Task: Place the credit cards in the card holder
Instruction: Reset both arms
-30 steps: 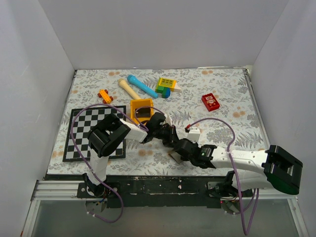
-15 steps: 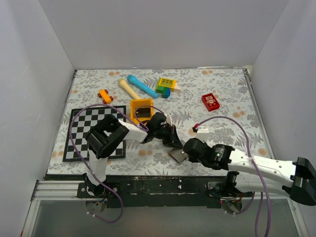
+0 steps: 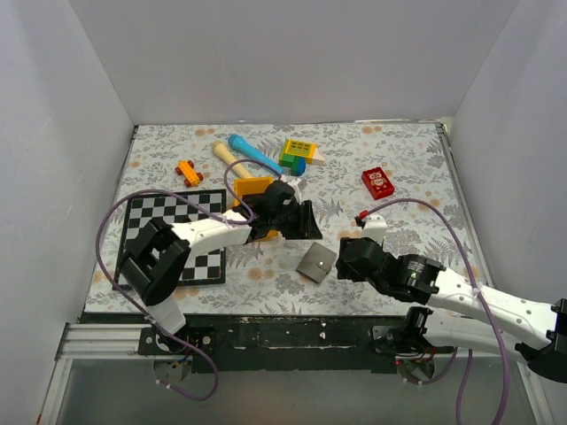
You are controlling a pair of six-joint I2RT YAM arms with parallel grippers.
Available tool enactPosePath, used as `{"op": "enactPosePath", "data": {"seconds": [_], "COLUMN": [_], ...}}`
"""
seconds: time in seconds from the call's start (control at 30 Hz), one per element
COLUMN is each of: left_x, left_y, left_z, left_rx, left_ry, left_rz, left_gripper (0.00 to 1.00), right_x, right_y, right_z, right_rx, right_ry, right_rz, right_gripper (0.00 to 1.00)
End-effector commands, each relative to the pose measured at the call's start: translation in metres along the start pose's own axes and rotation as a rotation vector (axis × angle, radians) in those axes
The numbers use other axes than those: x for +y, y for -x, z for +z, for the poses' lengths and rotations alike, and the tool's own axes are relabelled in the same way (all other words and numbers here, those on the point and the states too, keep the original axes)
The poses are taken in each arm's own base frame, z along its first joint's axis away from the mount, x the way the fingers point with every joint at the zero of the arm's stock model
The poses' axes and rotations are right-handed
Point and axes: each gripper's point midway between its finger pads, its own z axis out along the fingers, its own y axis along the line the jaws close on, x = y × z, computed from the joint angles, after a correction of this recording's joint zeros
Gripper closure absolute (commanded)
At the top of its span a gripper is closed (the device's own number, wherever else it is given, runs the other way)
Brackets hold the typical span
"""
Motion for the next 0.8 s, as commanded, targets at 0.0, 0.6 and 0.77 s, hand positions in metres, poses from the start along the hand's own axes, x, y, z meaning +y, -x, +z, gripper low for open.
{"op": "enactPosePath", "data": {"seconds": [0.0, 0.6, 0.77], "left_x": [-0.017, 0.080, 0.093], "left_y": [0.040, 0.050, 0.036], "left_z": [-0.046, -0.207, -0.224], "left_rx": [-0.133, -0.498, -0.562], "left_ry": [0.058, 0.561, 0.586], "left_rz": [0.063, -0.044, -0.091], "left_gripper": [0.55, 0.02, 0.02], "right_x": [0.004, -0.011, -0.013], "right_y": [0.038, 0.054, 0.058], "right_z": [-0.017, 0.002, 0.003], "right_rx": [-0.111, -0.114, -0.144], "right_ry": [0.025, 0.011, 0.010], "right_rz": [0.017, 0.094, 0.081], "right_gripper": [0.36, 0.09, 0.09]}}
